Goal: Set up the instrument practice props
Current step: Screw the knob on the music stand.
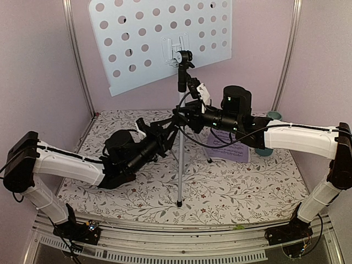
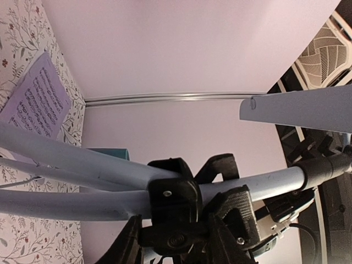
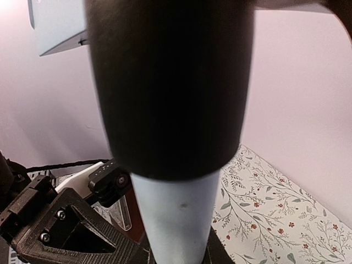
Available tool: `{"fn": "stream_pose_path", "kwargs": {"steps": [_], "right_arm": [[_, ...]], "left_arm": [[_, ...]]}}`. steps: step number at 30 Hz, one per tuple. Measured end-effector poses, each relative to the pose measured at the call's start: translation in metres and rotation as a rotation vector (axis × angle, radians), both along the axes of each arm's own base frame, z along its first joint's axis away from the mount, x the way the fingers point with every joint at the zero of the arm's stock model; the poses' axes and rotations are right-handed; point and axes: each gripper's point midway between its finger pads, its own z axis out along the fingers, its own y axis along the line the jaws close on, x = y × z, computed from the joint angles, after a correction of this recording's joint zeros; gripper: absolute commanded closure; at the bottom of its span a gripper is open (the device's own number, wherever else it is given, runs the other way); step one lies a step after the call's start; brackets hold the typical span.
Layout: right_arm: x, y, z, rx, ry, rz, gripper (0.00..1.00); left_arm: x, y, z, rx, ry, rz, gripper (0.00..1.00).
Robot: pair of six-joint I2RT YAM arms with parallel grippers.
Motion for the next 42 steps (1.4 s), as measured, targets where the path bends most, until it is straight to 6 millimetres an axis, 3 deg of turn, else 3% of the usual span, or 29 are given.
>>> {"fn": "stream_pose_path", "kwargs": {"steps": [6,30,38,42], "right_arm": [[0.001,-0.001,0.0,0.002,0.0,-0.007,1.0],[0.001,-0.001,0.0,0.009,-0.005,-0.01,1.0],[0.0,-0.001,0.0,0.011,-0.006,-0.006,1.0],[0.0,-0.001,0.0,0.012,-0.006,-0.005,1.0]], "left_arm": [[0.001,-0.001,-0.001,0.042,-0.03,-0.016,1.0],[0.0,-0.002,-0.008,0.38,-0.32,-0.063,1.0],[-0.005,-0.003,-0.008,0.485,-0.408,-0.073,0.62],[-0.005,0.005,-0.014,0.612,-0.479,-0.049,0.57]]}}
